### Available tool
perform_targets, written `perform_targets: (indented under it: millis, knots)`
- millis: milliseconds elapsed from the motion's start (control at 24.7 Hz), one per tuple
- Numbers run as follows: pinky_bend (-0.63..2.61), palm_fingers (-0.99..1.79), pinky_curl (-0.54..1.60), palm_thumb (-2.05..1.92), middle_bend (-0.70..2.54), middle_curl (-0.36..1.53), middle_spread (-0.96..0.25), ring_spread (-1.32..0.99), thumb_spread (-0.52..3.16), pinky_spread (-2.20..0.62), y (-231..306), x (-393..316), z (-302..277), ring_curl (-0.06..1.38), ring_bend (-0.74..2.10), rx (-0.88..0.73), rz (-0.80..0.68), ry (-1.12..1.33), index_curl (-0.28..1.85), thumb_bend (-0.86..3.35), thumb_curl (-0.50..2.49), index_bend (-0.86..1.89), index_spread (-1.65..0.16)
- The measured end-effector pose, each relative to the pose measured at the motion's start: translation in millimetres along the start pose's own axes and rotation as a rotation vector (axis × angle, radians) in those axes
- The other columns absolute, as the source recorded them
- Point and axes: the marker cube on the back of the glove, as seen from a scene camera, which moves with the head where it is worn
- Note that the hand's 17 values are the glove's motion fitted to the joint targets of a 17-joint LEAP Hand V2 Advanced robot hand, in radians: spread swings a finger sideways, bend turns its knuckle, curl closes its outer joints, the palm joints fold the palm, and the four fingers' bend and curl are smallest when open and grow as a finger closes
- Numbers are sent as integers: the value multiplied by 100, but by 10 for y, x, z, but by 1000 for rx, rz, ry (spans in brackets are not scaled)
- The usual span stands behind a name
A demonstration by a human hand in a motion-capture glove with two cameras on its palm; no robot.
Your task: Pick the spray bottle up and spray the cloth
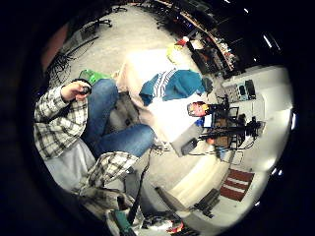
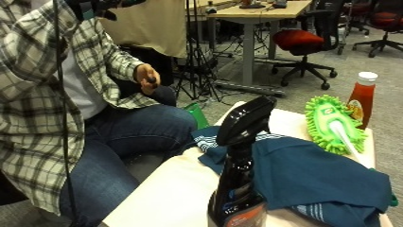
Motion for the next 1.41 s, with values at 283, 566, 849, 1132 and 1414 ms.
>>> perform_targets:
  millis: [283, 566, 849, 1132, 1414]
  knots:
    - [23, 30, 12, 56, 24, 12, -4, 7, 69, 15, 35, 89, 85, 9, 21, -13, 46, 26, 17, 38, 19, 27, -24]
    - [21, 30, 17, 58, 22, 17, -4, 9, 92, 18, 115, 155, 182, 12, 21, -33, -5, 32, 22, 36, 26, 24, -29]
    - [19, 30, 20, 59, 20, 21, -4, 10, 104, 19, 123, 289, 375, 15, 21, -54, 112, 47, 26, 33, 31, 22, -30]
    - [15, 37, 20, 60, 22, 24, -3, 8, 111, 20, 259, 545, 618, 18, 25, -49, 48, 36, 28, 30, 36, 20, -29]
    - [26, 51, 25, 61, 19, 26, -1, 4, 116, 20, 318, 868, 764, 23, 36, -40, 122, 0, 26, 26, 39, 12, -27]
